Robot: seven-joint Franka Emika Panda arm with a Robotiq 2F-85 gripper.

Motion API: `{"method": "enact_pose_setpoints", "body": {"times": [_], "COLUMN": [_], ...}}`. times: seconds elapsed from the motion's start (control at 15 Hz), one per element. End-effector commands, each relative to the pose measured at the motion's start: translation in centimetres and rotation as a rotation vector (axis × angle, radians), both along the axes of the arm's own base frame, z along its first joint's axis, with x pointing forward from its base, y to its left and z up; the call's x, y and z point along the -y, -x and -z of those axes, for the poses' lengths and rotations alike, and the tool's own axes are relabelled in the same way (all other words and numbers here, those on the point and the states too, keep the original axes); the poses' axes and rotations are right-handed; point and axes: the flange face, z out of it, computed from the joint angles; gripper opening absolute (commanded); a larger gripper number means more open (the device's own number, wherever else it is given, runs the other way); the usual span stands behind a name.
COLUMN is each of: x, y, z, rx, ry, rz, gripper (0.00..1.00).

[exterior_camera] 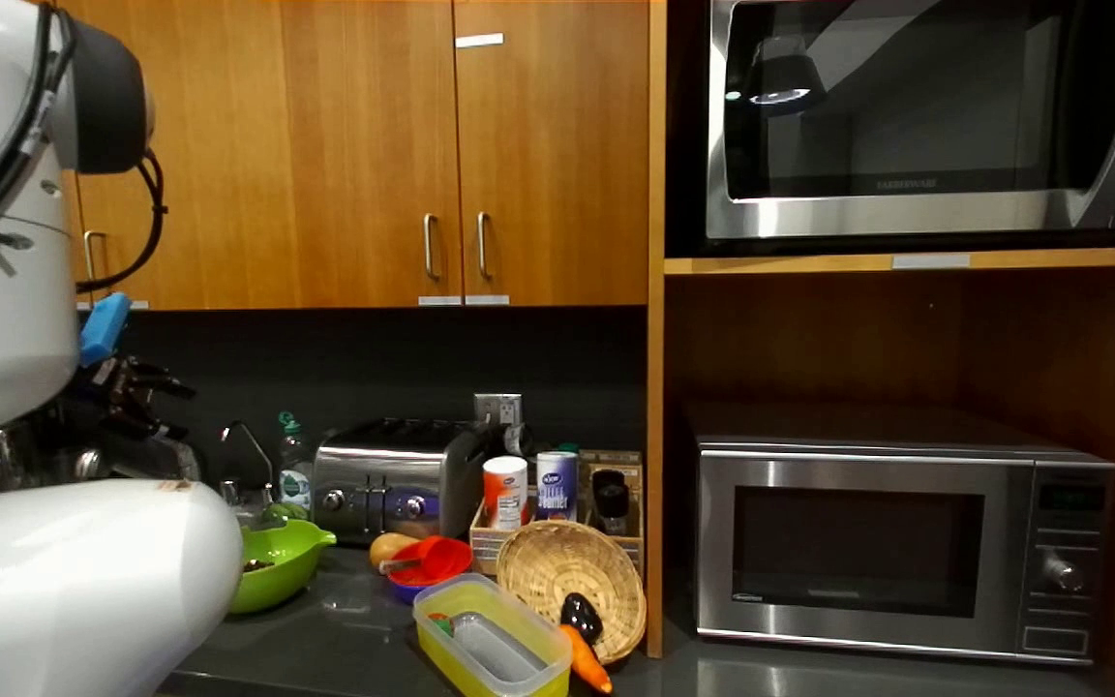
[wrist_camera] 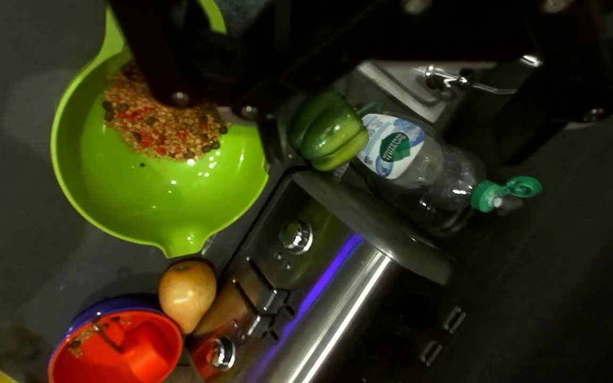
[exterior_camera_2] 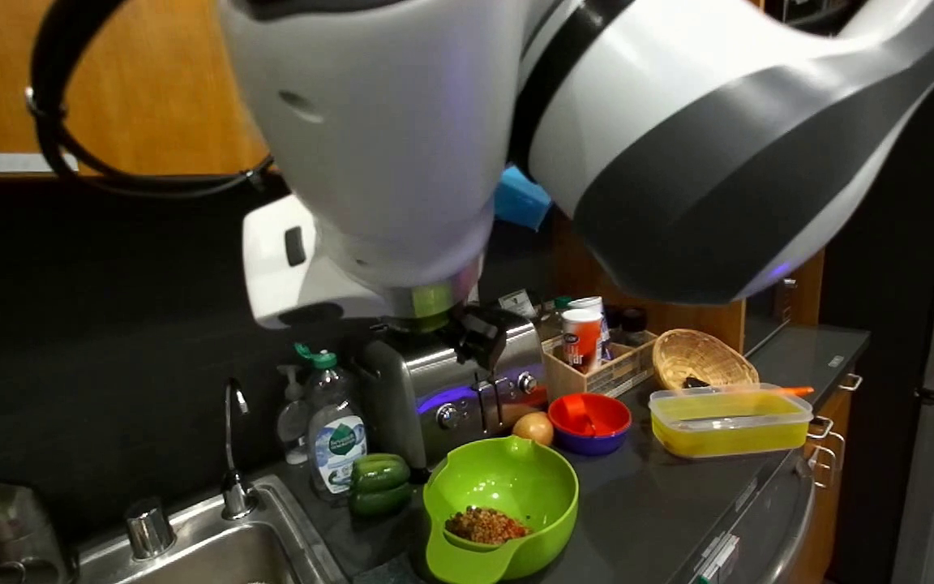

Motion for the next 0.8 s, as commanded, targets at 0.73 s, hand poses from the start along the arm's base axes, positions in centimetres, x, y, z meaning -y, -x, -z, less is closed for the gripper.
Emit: {"method": "enact_pose_setpoints", "body": {"times": [0.73], "x": [0.1], "y": [-1.6], "z": [-3.6], "rx": [0.002], "ry": [-0.311], "rz": [0.071], "gripper": [1.00]}}
